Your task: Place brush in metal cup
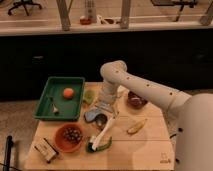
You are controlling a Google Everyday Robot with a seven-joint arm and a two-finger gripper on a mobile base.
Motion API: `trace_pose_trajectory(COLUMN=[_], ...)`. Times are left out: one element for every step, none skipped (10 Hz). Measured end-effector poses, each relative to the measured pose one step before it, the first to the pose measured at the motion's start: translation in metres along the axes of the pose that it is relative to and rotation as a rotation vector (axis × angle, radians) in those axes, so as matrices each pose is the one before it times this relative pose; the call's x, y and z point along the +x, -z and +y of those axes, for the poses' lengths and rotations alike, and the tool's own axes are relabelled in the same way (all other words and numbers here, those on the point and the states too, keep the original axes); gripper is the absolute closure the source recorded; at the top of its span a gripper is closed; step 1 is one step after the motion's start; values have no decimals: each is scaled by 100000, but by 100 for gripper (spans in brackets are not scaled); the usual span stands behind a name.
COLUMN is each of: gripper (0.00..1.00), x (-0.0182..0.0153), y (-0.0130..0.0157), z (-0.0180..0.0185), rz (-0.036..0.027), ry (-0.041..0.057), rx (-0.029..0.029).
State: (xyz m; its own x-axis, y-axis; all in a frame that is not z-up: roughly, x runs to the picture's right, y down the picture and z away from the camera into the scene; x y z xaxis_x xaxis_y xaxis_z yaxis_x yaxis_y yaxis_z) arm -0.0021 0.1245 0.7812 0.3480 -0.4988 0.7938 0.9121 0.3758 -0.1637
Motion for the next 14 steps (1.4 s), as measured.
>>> trace_pose_trajectory(gripper=[20, 20, 20, 20, 20, 20, 20, 20, 20, 20, 20, 20, 20, 20], x=[19, 0, -7, -8, -33, -61, -71, -53, -24, -19, -21, -31, -34, 7], y=[61, 30, 81, 9, 7, 32, -5, 10, 25, 96, 81, 97, 105, 43], z=[-5, -4, -17, 37, 14, 15, 64, 16, -98, -41, -13, -18, -45, 33], rz=[124, 61, 177, 93, 83, 153, 82, 250, 275, 408, 214, 226, 307, 110], ry=[51, 56, 67, 38, 89, 148, 102, 141, 171, 177, 90, 277, 353, 30], rx=[-68, -50, -19, -99, -103, -67, -166, 158, 396, 211, 219, 239, 302, 109])
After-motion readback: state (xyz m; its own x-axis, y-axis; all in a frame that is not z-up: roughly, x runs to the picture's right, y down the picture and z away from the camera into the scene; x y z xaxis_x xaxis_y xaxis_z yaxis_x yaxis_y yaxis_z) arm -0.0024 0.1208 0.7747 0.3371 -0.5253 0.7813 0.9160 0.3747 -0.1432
